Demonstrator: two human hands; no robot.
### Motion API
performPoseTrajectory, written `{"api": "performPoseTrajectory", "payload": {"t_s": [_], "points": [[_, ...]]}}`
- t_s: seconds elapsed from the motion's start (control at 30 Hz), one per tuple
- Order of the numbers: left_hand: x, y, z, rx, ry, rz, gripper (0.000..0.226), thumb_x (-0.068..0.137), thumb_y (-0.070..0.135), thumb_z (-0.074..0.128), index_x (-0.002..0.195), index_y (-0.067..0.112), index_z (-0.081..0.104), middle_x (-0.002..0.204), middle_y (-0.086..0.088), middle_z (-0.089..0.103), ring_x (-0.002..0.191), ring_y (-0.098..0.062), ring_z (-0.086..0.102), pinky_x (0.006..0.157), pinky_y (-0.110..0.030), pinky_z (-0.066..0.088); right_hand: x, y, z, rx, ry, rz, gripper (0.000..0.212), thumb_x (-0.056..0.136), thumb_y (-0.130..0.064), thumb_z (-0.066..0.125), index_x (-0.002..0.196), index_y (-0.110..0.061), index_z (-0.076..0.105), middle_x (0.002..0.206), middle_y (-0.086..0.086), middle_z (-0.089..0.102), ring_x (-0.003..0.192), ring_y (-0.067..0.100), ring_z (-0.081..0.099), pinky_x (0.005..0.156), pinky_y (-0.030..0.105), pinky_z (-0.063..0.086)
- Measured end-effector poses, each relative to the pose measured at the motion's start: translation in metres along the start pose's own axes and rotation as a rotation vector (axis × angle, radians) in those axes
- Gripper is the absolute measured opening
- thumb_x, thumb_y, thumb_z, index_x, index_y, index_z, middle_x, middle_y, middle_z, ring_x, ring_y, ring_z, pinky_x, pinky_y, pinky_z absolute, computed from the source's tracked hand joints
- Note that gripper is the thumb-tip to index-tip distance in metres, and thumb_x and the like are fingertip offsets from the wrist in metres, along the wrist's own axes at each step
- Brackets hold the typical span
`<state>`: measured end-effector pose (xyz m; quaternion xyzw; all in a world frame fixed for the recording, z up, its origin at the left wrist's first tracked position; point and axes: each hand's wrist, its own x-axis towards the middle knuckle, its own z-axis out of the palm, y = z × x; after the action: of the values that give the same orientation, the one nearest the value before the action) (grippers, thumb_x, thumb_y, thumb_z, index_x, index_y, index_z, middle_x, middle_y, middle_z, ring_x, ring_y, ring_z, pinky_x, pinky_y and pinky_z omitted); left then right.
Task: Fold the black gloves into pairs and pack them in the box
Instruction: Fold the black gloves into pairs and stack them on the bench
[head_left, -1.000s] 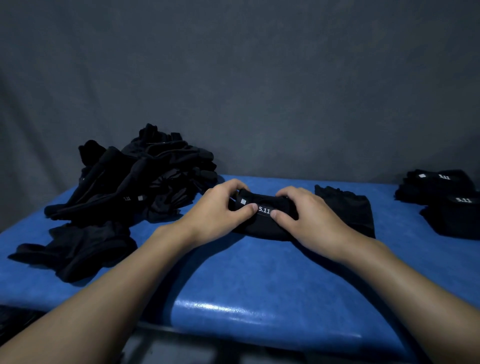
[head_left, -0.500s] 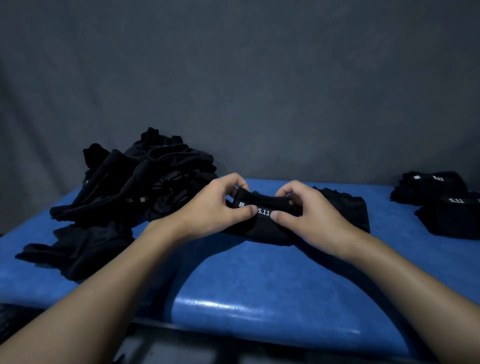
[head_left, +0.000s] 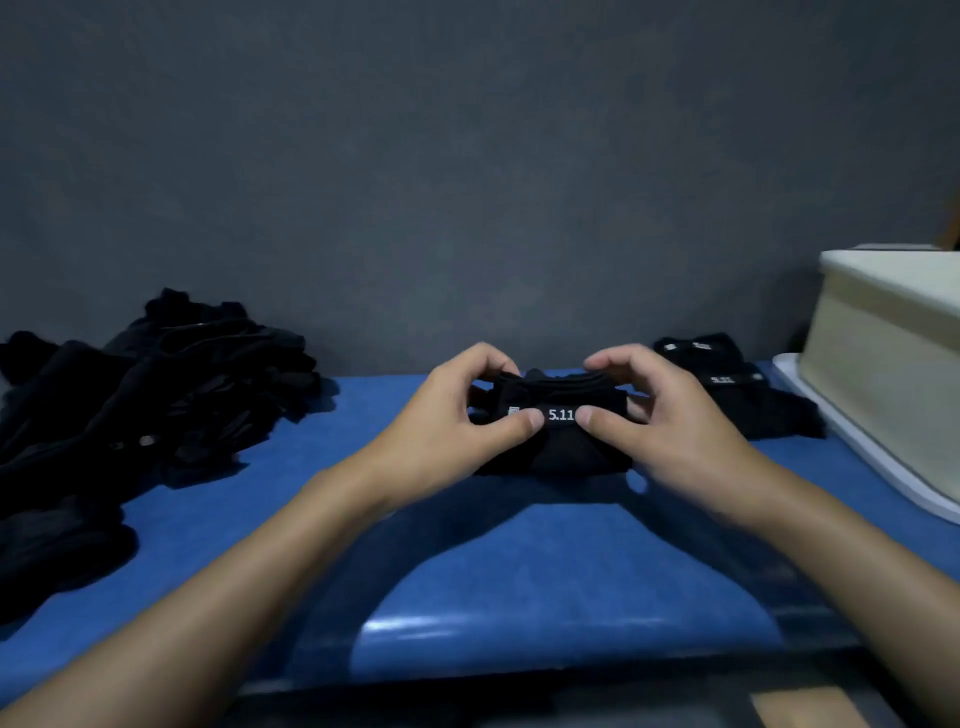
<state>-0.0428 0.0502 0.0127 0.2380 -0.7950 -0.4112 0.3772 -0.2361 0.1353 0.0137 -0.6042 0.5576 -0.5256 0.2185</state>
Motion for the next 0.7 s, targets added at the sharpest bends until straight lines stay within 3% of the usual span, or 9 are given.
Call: {"api": "performPoseTrajectory", "payload": {"t_s": [0.07,0.2,0.23,0.3,0.37,0.43,0.53,0.7], "points": [[0.012,0.006,0.025,-0.013,-0.043,-0.004,0.022,0.086,0.013,0.075,0.099,0.009,0.057,0.084,-0.002,0.064,0.071,-0.011,0.058,0.063,-0.03,0.051,-0.012,0.006,-0.025,-0.057,0.04,0.014,0.03,0.086,-0.002,0.07,0.109,-0.017,0.059,0.105,0.002,0.064,0.074,-0.004,0.063,0.067,0.013,0.049],[0.035,0.015,0.087,-0.025,-0.085,-0.006,0.023,0.081,0.021,0.079,0.097,0.016,0.061,0.087,0.004,0.067,0.073,-0.007,0.059,0.071,-0.028,0.051,-0.038,0.029,-0.075,-0.187,0.162,0.075,0.03,0.084,-0.007,0.072,0.106,-0.024,0.06,0.106,0.004,0.067,0.093,0.014,0.064,0.084,0.022,0.05],[0.04,0.017,0.103,-0.035,-0.09,-0.014,0.025,0.081,0.02,0.079,0.099,0.017,0.061,0.092,0.003,0.068,0.072,-0.006,0.059,0.07,-0.026,0.051,-0.044,0.035,-0.088,-0.233,0.194,0.103,0.031,0.084,-0.009,0.073,0.108,-0.024,0.059,0.107,0.002,0.066,0.096,0.015,0.063,0.085,0.018,0.048],[0.049,0.019,0.135,-0.053,-0.102,-0.05,0.029,0.082,0.019,0.079,0.103,0.018,0.06,0.1,-0.001,0.068,0.071,-0.006,0.059,0.067,-0.023,0.052,-0.056,0.044,-0.111,-0.346,0.247,0.169,0.036,0.085,-0.014,0.072,0.115,-0.025,0.055,0.108,-0.003,0.062,0.093,0.006,0.061,0.076,0.01,0.045],[0.057,0.019,0.16,-0.065,-0.115,-0.073,0.029,0.081,0.018,0.08,0.102,0.018,0.06,0.1,-0.005,0.068,0.073,-0.01,0.06,0.07,-0.03,0.055,-0.067,0.053,-0.128,-0.445,0.278,0.207,0.043,0.086,-0.017,0.072,0.123,-0.024,0.051,0.111,-0.004,0.059,0.089,0.005,0.06,0.074,0.018,0.048],[0.065,0.016,0.179,-0.055,-0.101,-0.086,0.028,0.081,0.019,0.08,0.101,0.017,0.06,0.096,-0.005,0.068,0.075,-0.011,0.06,0.074,-0.032,0.055,-0.075,0.062,-0.14,-0.573,0.299,0.189,0.053,0.083,-0.018,0.074,0.129,-0.022,0.049,0.119,-0.002,0.054,0.099,0.012,0.056,0.088,0.029,0.048],[0.073,0.011,0.196,-0.045,-0.045,-0.107,0.027,0.082,0.022,0.079,0.101,0.018,0.06,0.084,0.002,0.062,0.071,-0.007,0.055,0.068,-0.022,0.05,-0.084,0.07,-0.152,-0.699,0.268,0.143,0.049,0.081,-0.016,0.077,0.126,-0.02,0.056,0.119,-0.005,0.046,0.109,0.01,0.049,0.097,0.023,0.038],[0.075,0.009,0.212,0.031,-0.038,-0.077,0.026,0.085,0.028,0.075,0.103,0.021,0.059,0.09,0.003,0.067,0.083,-0.012,0.064,0.074,-0.03,0.055,-0.086,0.08,-0.158,-0.827,0.221,0.069,0.043,0.083,-0.021,0.075,0.125,-0.019,0.064,0.126,-0.004,0.051,0.118,0.018,0.049,0.103,0.03,0.04]]}}
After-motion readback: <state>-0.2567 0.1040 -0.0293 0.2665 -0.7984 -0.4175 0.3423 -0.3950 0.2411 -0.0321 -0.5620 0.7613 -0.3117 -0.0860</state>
